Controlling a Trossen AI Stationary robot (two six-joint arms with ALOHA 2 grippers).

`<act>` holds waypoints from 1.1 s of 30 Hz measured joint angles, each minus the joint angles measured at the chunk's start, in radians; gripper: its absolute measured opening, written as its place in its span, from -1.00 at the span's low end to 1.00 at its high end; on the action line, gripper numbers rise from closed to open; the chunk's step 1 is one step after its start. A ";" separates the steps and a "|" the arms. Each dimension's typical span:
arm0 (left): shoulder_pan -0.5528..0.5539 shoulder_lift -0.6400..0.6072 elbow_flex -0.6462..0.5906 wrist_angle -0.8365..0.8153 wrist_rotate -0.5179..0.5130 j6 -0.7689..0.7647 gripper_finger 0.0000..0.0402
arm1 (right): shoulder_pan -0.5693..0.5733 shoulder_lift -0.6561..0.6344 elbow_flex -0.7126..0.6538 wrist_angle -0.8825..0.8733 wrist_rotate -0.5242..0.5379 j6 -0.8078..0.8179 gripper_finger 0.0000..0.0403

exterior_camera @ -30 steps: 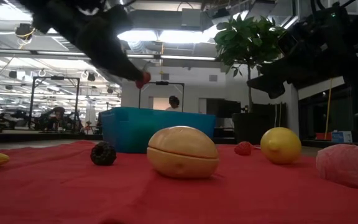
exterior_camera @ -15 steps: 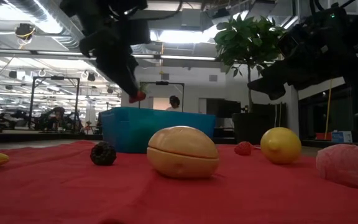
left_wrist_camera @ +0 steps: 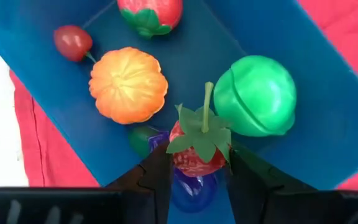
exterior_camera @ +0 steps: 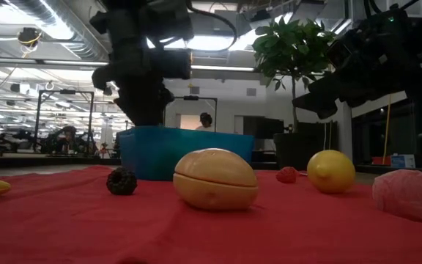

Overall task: Pick and placing Produce into tupperware
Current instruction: Put the strawberry into the blue bin, then put the banana into the blue bin

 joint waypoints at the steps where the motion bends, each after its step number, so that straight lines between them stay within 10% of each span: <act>1: 0.000 0.001 0.000 -0.001 0.000 0.000 -0.38 | 0.000 0.000 0.000 0.000 0.000 0.000 0.31; 11: -0.002 -0.017 0.001 0.011 0.000 -0.006 -0.10 | 0.000 0.000 0.000 -0.007 0.000 -0.001 0.31; 33: -0.032 -0.173 -0.001 0.084 -0.003 0.018 -0.16 | 0.000 -0.005 0.032 -0.016 -0.021 0.105 0.31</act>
